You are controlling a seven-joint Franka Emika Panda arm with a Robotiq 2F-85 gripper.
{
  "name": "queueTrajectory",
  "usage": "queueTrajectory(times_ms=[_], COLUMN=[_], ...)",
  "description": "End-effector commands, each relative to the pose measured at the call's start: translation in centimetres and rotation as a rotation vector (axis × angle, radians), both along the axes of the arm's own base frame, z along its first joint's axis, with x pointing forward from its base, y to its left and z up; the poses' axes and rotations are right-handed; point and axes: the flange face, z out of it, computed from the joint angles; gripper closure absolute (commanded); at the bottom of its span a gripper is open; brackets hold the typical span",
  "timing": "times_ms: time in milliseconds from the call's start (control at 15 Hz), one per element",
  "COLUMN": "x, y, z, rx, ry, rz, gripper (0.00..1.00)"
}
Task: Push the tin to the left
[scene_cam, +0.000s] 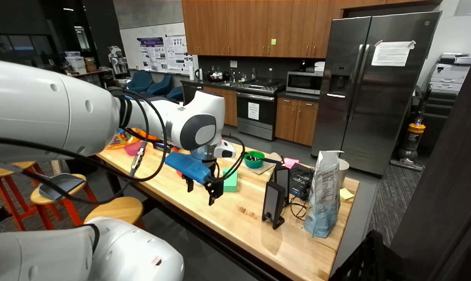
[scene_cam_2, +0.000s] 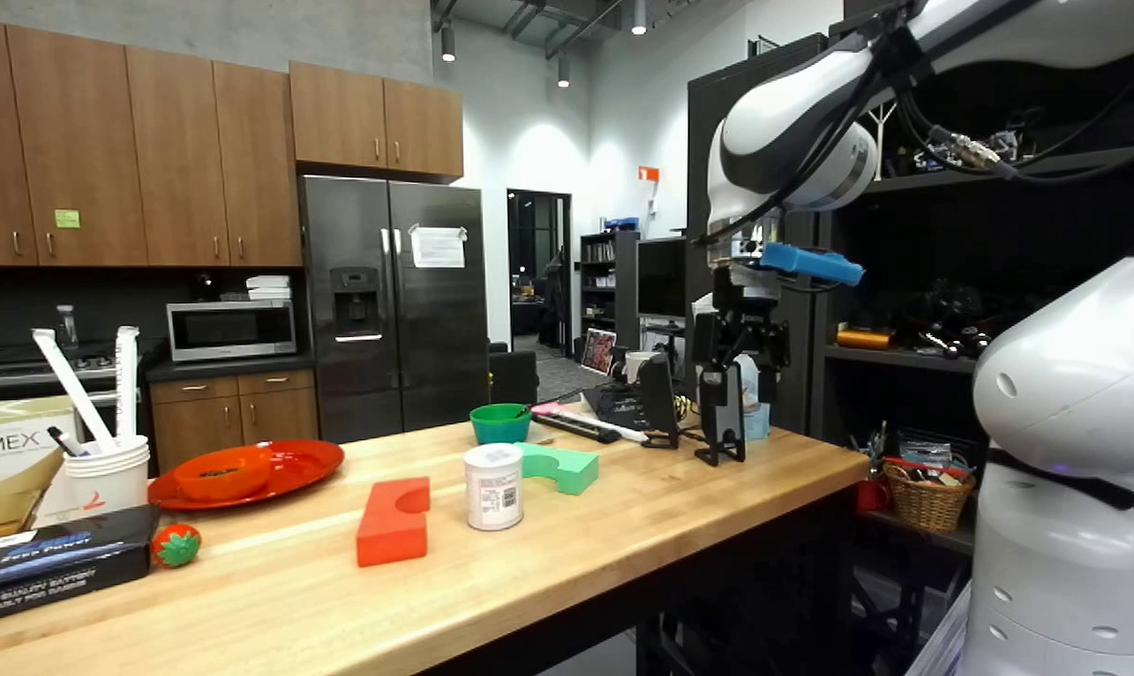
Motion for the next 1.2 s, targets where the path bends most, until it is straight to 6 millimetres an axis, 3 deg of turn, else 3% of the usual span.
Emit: queueTrajectory(times_ms=[0, 1133], x=[0.2, 0.6], y=[-0.1, -1.3], z=[0.2, -0.1], rx=[0.016, 0.103], ry=[-0.017, -0.100], rz=[0.014, 0.435], gripper=[0.00, 0.00])
